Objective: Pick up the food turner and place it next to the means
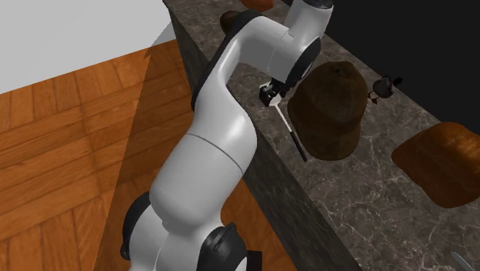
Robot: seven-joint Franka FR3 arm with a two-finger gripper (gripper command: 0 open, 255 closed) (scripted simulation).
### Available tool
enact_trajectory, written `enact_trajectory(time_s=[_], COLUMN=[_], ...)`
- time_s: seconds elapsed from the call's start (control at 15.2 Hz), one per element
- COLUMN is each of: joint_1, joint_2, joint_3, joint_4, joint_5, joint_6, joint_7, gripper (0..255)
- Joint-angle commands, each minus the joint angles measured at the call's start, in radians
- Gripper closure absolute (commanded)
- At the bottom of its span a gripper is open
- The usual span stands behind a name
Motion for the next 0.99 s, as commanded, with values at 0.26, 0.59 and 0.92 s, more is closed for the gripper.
enact_trajectory(time_s=[0.26,0.59,0.92], joint_1=[-0.007,-0.036,-0.077], joint_2=[-0.2,-0.316,-0.404], joint_3=[-0.042,-0.077,-0.115], joint_4=[-0.307,-0.468,-0.58], joint_5=[-0.04,-0.069,-0.094], joint_6=[0.093,0.128,0.143], joint_7=[-0.105,-0.19,-0.278], gripper=[255,255,255])
